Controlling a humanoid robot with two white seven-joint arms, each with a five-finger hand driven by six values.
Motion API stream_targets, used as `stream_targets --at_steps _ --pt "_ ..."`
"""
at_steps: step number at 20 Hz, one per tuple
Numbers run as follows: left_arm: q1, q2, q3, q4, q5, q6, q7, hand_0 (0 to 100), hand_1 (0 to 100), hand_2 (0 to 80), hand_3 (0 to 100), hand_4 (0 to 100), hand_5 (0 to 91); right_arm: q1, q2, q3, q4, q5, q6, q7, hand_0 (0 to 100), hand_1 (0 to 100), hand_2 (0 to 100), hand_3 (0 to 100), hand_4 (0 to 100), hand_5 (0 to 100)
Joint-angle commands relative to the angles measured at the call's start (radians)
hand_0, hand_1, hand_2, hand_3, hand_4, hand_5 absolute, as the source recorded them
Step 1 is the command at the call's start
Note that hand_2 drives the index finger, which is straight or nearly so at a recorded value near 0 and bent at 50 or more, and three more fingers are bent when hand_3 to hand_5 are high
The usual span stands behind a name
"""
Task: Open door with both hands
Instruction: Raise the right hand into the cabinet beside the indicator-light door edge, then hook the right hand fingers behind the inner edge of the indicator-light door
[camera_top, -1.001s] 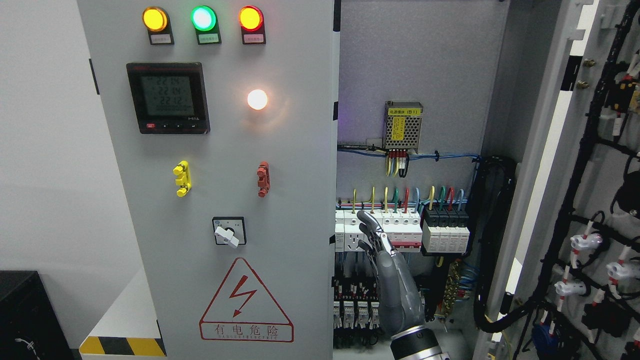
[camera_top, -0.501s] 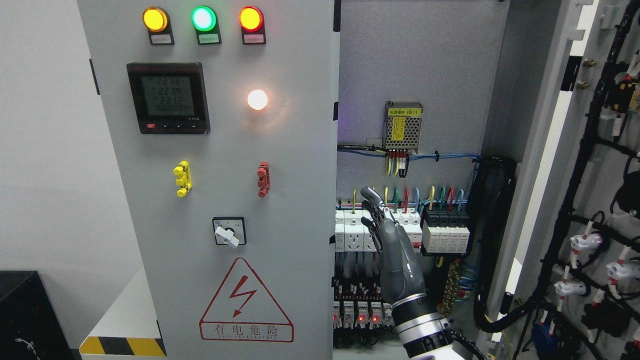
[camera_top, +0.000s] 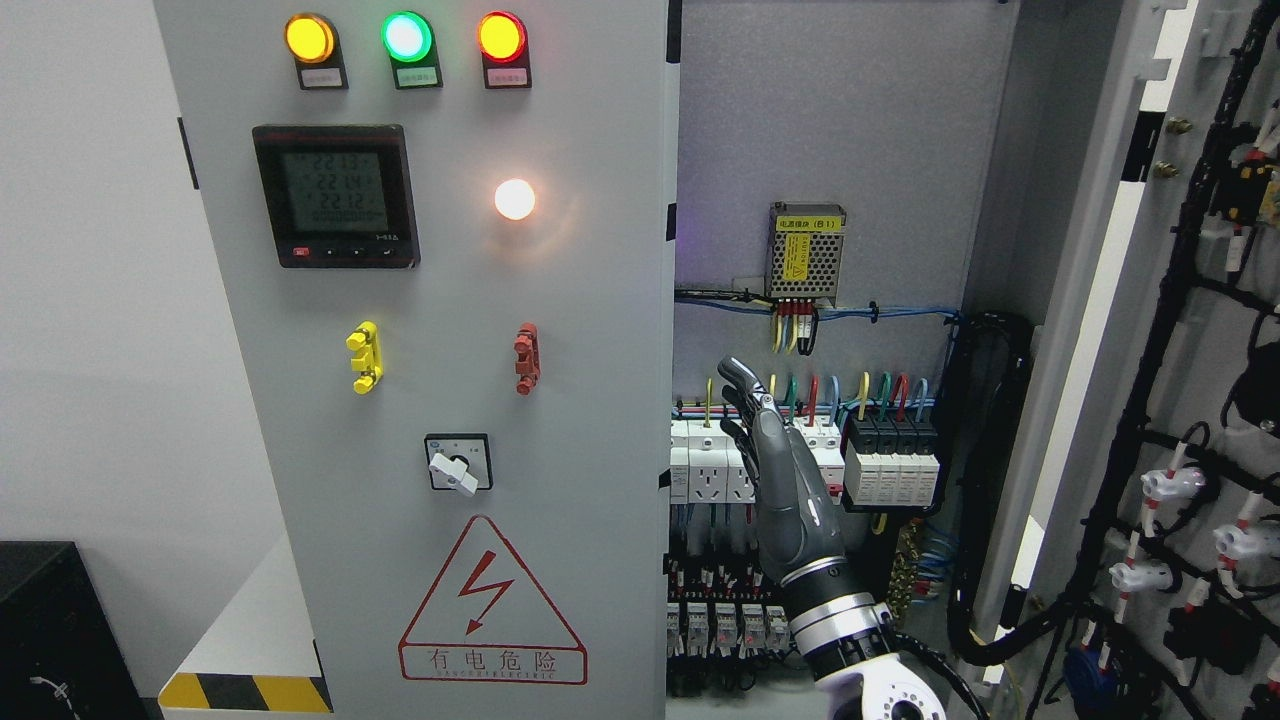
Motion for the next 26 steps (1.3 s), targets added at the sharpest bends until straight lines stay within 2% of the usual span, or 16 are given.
stream_targets --at_steps 1,4,7,14,26 --pt "0.000 -0.002 -0.001 0.018 0.000 0.000 -0.001 0 0 0.0 0 0 0.0 -0.025 -0.003 0.006 0.046 -0.080 0.021 0.000 0 0 0 0 0 0" --pt "0.000 -0.002 0.000 0.017 0.000 0.000 0.001 0 0 0.0 0 0 0.0 -0.058 -0.013 0.007 0.051 -0.082 0.023 0.000 0 0 0 0 0 0" --pt "0.000 -0.002 -0.001 0.017 0.000 0.000 0.001 0 0 0.0 0 0 0.0 -0.058 -0.023 0.038 0.043 -0.083 0.024 0.000 0 0 0 0 0 0" --pt "-0.001 -0.002 0.000 0.017 0.000 0.000 0.001 0 0 0.0 0 0 0.0 -0.065 -0.026 0.039 0.054 -0.175 0.055 0.003 0 0 0 0 0 0" --pt "0.000 -0.002 0.000 0.017 0.000 0.000 0.001 0 0 0.0 0 0 0.0 -0.117 -0.046 0.035 0.092 -0.177 0.055 0.006 0 0 0 0 0 0"
